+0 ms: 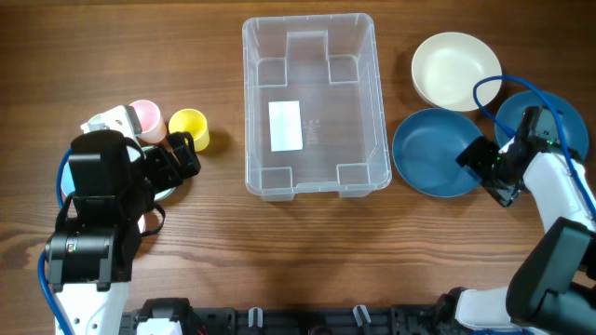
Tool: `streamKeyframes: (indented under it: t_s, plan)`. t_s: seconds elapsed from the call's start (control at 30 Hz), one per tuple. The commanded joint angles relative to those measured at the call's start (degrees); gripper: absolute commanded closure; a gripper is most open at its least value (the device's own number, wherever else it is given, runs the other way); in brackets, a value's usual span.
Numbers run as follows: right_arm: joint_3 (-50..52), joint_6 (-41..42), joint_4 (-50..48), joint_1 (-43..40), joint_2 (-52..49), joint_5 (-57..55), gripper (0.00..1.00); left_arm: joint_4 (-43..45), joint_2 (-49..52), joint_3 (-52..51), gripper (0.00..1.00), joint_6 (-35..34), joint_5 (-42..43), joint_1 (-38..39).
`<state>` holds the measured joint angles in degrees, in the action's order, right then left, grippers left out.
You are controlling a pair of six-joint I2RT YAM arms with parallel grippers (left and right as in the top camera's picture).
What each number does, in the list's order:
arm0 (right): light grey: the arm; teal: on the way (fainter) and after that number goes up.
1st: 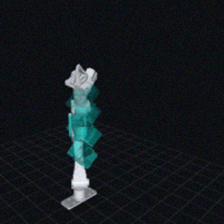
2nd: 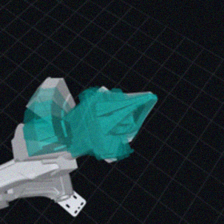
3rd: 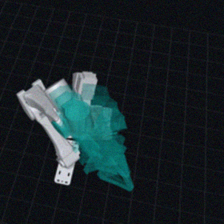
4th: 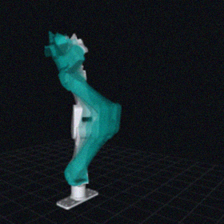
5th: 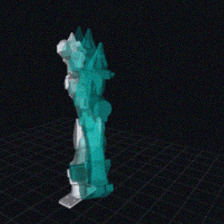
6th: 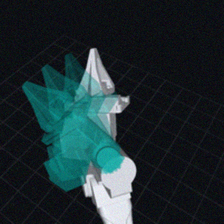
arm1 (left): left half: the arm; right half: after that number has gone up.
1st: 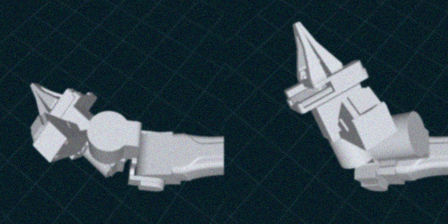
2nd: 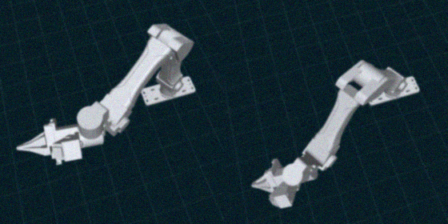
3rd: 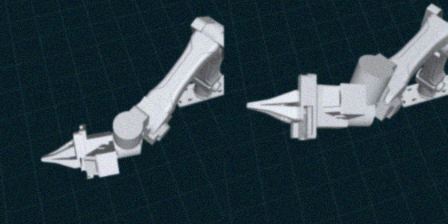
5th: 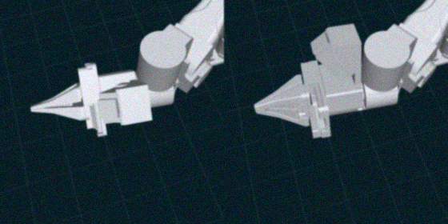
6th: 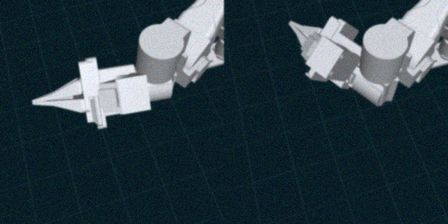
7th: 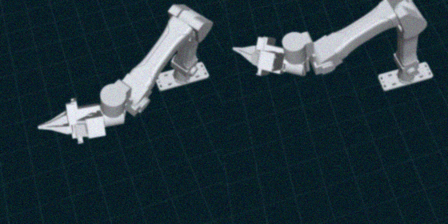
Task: Pack container
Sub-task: 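Move the right gripper to the near teal bowl and grip its rim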
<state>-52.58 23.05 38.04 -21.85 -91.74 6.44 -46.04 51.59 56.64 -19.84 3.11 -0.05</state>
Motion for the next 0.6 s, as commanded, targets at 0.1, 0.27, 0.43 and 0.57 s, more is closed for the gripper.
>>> streamKeyframes:
  t_s: [0.1,0.27,0.43,0.57]
  plan:
    - [2.6,-0.4,-3.4,-0.2,-0.9,1.1,0.2,0.3,0.2,1.0,0.0,0.0,0.7,0.2]
    - [2.6,-0.4,-3.6,-0.2,-0.9,0.8,0.52,0.3,0.2,1.0,0.0,-0.2,0.7,0.2]
    - [2.9,1.4,-3.7,-0.2,-0.9,-0.6,0.53,0.3,0.2,1.0,0.0,-0.2,0.7,0.2]
    - [3.5,1.6,-4.6,-0.2,-1.4,-0.6,0.53,0.3,0.2,1.0,0.0,-0.1,0.7,0.2]
